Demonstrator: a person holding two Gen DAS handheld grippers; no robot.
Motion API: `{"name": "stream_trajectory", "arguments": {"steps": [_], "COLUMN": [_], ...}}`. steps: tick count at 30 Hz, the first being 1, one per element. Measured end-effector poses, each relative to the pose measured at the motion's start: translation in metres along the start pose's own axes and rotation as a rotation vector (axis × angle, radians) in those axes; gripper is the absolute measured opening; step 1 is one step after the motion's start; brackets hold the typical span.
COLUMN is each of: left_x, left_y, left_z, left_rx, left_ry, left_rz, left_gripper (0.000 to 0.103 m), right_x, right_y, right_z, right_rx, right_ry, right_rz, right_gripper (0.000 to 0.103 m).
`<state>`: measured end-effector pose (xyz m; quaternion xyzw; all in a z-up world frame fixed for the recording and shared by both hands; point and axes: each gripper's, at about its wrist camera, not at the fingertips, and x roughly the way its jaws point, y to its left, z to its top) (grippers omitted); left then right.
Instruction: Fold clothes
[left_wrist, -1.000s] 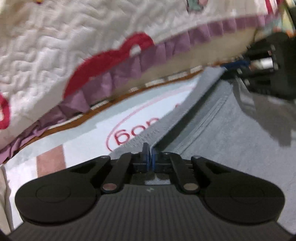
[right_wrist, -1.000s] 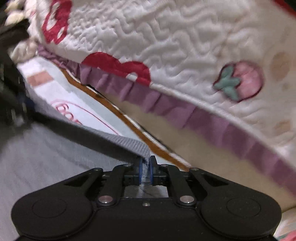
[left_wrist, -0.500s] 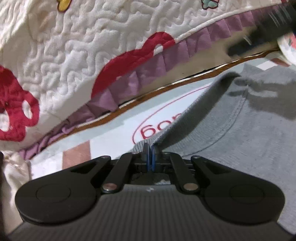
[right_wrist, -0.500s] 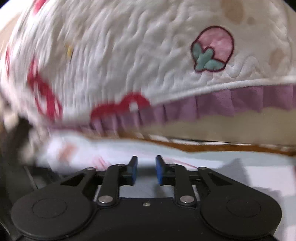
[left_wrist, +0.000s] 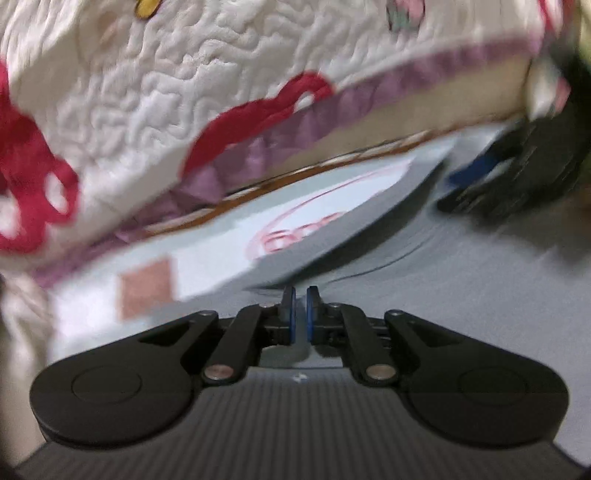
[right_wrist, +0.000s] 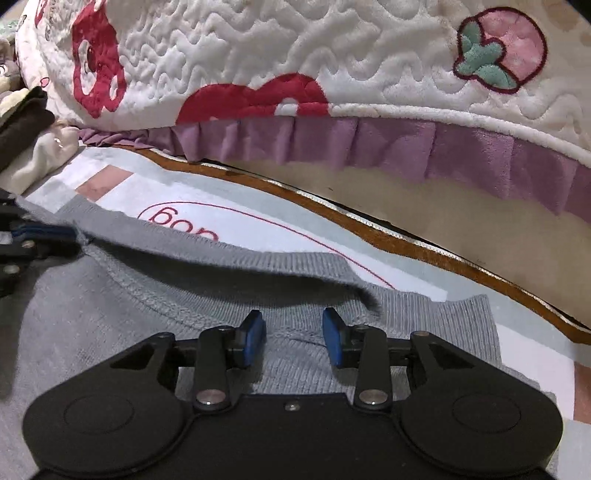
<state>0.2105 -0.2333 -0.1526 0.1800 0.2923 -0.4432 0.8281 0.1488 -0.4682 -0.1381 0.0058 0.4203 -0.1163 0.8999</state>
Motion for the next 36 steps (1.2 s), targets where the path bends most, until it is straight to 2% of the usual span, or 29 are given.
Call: {"name": "stream_trajectory", "arguments": {"steps": [1,4,6,7,8,11,12,13,15,17,18,20,23,25,26,27,29,31,32,34,36], "left_x": [-0.002,0.015,0.026,0.032,0.037,0.055,0.06,0.066,0.069,0.071,0.071,0.062,0.028,-0.007,-0.025,-0.042,-0.068,-0.087,-0.092,-0.095,-0.088], "left_y": [0.001,0.001,0.001,0.001,0.001,0.001,0.001,0.001,0.003,0.005,0.006,0.009,0.018,0.034,0.043,0.053,0.072,0.091,0.102,0.12,0.126], "left_z": [0.002,0.008,0.013,0.015,0.017,0.023,0.025,0.027,0.027,0.026,0.025,0.024,0.019,0.01,0.005,-0.002,-0.019,-0.04,-0.054,-0.082,-0.1], "left_rx": [-0.037,-0.084,-0.116,-0.132,-0.147,-0.195,-0.211,-0.226,-0.255,-0.286,-0.298,-0.294,-0.3,-0.322,-0.333,-0.348,-0.382,-0.438,-0.491,-0.613,-0.675], "left_ry": [-0.01,0.045,0.082,0.101,0.119,0.175,0.193,0.212,0.219,0.215,0.213,0.188,0.112,0.049,0.019,-0.001,-0.001,0.002,0.005,0.024,0.06], "left_rz": [-0.032,-0.045,-0.054,-0.058,-0.063,-0.076,-0.08,-0.085,-0.094,-0.106,-0.11,-0.113,-0.116,-0.108,-0.101,-0.075,0.02,0.087,0.089,0.047,-0.025], "left_gripper": [0.005,0.012,0.033,0.034,0.032,0.012,0.012,0.012,0.012,0.012,0.012,0.012,0.015,0.023,0.032,0.037,0.039,0.049,0.056,0.057,0.057], "right_x": [0.002,0.006,0.007,0.008,0.007,-0.005,-0.012,-0.023,-0.037,-0.035,-0.028,-0.01,0.025,0.021,0.018,0.016,0.013,0.011,0.012,0.012,0.012], "right_y": [0.002,0.006,0.008,0.008,0.008,0.001,-0.003,-0.007,-0.009,0.004,0.013,0.026,0.024,0.019,0.016,0.014,0.018,0.024,0.025,0.028,0.03], "right_z": [0.002,0.008,0.009,0.008,0.007,0.006,0.007,0.009,0.02,0.039,0.046,0.055,0.037,0.022,0.017,0.012,0.009,0.009,0.008,0.007,0.006], "right_rx": [-0.01,-0.033,-0.041,-0.04,-0.041,0.017,0.066,0.168,0.313,0.256,0.181,0.062,0.027,0.035,0.039,0.041,-0.01,-0.043,-0.036,-0.027,-0.022], "right_ry": [0.009,0.028,0.028,0.024,0.02,-0.011,-0.034,-0.084,-0.144,-0.143,-0.119,-0.057,0.088,0.032,0.013,-0.004,-0.015,-0.015,-0.017,-0.024,-0.031], "right_rz": [-0.005,-0.015,-0.017,-0.015,-0.012,0.013,0.02,-0.008,0.008,0.064,0.05,0.018,-0.003,0.026,0.036,0.046,0.035,0.017,0.008,-0.006,-0.02], "right_gripper": [0.041,0.041,0.042,0.042,0.042,0.04,0.038,0.038,0.042,0.041,0.041,0.041,0.037,0.037,0.037,0.037,0.037,0.038,0.038,0.038,0.038]}}
